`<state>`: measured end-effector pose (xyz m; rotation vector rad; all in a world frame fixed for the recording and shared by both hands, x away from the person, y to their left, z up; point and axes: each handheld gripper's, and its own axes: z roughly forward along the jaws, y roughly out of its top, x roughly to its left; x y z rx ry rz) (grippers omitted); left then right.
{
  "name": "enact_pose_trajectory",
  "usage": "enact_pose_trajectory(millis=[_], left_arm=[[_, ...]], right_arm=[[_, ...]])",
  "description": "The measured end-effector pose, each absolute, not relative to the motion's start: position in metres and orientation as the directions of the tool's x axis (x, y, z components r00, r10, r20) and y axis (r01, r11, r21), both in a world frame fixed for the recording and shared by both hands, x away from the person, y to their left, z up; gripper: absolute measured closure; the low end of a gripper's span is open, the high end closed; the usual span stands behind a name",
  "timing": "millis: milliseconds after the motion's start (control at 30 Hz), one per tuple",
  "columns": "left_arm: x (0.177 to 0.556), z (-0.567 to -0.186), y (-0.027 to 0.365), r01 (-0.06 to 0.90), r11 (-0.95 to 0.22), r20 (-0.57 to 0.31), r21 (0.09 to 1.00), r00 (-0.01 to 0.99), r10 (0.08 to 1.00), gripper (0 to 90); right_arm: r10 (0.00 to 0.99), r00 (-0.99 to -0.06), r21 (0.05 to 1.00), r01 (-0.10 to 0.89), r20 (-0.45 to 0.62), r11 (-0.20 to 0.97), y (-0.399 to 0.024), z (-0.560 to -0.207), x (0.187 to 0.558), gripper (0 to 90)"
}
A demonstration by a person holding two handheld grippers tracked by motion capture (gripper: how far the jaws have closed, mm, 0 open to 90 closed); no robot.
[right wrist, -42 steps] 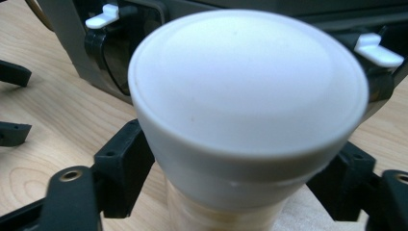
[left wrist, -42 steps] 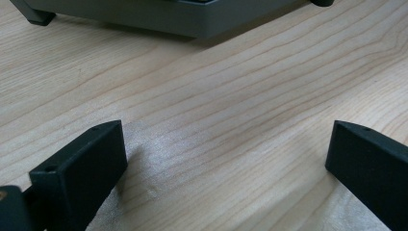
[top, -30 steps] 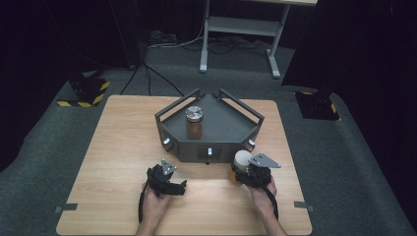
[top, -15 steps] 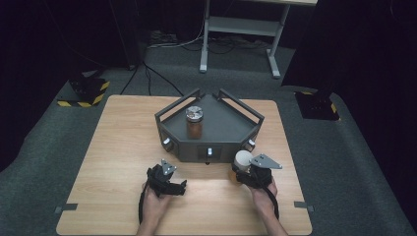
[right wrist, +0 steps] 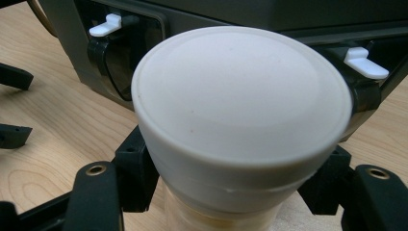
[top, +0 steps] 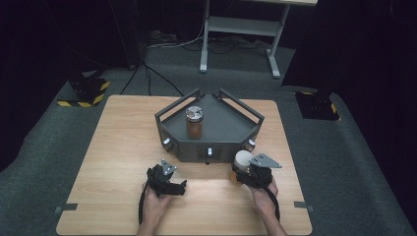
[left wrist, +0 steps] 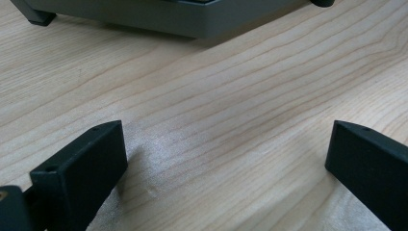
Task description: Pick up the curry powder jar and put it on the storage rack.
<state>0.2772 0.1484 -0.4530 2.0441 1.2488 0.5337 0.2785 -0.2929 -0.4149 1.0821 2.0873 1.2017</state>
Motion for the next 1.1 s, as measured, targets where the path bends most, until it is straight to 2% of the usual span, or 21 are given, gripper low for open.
enact_pose_trajectory(millis=[1100], left_arm=[[0.2764, -0.4529, 0.1485, 0.614, -0.315, -0.002, 0.724, 0.458, 0.889, 0.7]], right_arm=[[0.824, -0.566, 0.86, 0.408, -0.024, 0.305, -0.289, -0.4082, 0.2831, 35.2]])
